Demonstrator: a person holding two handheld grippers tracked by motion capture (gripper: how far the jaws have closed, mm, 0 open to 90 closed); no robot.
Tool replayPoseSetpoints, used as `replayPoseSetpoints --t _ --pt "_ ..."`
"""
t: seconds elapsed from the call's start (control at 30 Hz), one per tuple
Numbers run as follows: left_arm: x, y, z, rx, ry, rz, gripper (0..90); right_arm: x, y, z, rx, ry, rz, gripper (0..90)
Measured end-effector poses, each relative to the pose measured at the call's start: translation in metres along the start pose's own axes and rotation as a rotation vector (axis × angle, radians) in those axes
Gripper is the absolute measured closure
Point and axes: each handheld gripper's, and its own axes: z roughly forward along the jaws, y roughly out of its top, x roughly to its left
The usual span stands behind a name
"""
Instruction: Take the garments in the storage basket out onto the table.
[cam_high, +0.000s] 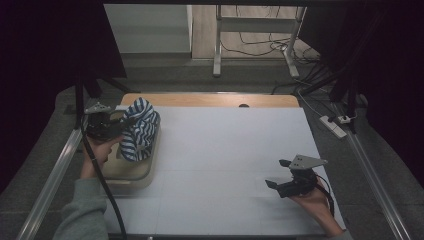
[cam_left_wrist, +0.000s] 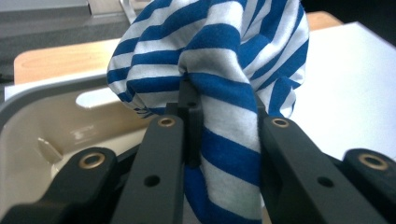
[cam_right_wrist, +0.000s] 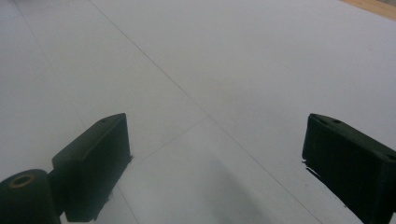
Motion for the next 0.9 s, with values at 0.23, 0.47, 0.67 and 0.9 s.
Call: replayPoseSetpoints --t 0.23,0.47,0.67,0.9 --pt "-0.004 0.003 -0.010 -0.060 0.006 0.011 76.9 0.000 0.000 0.000 0.002 0.000 0.000 7.3" --pt "-0.006 0.004 -0.016 -0.090 -0.005 0.009 76.9 0.000 0.000 -0.001 -0.004 -0.001 -0.001 7.3" --pt "-0.009 0.006 -0.021 -0.119 -0.019 0.012 76.9 0.000 0.000 -0.001 -0.006 -0.002 0.000 7.3" --pt "-0.011 0.007 -0.027 -0.162 -0.014 0.002 77.1 0.000 0.000 -0.001 -0.006 -0.004 -0.002 7.3"
